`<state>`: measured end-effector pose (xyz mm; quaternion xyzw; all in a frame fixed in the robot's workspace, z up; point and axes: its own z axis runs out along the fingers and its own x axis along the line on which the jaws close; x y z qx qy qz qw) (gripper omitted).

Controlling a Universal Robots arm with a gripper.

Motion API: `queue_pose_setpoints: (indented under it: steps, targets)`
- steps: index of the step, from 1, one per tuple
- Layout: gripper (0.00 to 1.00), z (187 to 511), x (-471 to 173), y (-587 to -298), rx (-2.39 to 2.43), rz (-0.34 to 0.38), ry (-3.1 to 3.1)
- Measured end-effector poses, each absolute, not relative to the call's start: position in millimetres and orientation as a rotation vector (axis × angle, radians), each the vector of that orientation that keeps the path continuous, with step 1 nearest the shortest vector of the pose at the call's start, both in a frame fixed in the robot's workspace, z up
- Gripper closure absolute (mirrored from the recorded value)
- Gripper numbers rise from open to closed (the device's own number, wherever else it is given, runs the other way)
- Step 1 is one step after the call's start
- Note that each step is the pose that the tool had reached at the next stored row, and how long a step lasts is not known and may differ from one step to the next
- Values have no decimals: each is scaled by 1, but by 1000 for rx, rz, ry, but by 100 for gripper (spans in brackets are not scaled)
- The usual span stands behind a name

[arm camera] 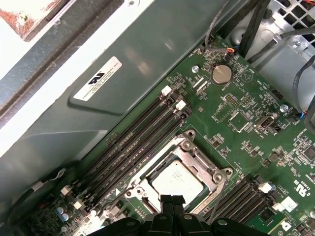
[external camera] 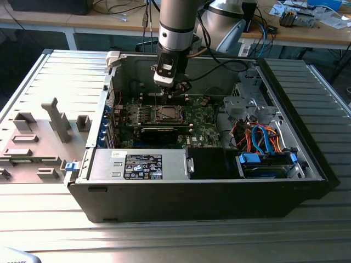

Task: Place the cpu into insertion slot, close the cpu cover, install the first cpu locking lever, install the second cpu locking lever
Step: 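Install the first cpu locking lever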

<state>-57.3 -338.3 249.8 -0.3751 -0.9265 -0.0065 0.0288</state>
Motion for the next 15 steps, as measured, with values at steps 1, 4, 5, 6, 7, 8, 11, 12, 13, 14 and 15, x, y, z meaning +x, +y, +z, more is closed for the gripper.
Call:
queue_pose_setpoints:
  steps: [1,4,5,6,7,8,11,12,13,14,15]
  targets:
    - [89,250,-57,-338,-1153,-20,-2860]
    - [89,250,-57,-338,-1144,-20,-2864]
    - [89,250,-57,-338,-1141,-20,-2865]
    - [89,250,-57,-338,-1134,-19,-2868]
    - [89,250,-57,-338,-1128,-19,-2870]
    - [89,250,-57,-338,-1124,-19,-2871]
    - [89,250,-57,-338,-1116,-19,-2875]
    - [89,250,-57,-338,-1113,-19,-2876]
    - [89,250,-57,-338,-1107,-19,-2878]
    - [89,250,-57,-338,-1105,-19,-2879]
    - [89,250,-57,-338,-1103,-18,-2880]
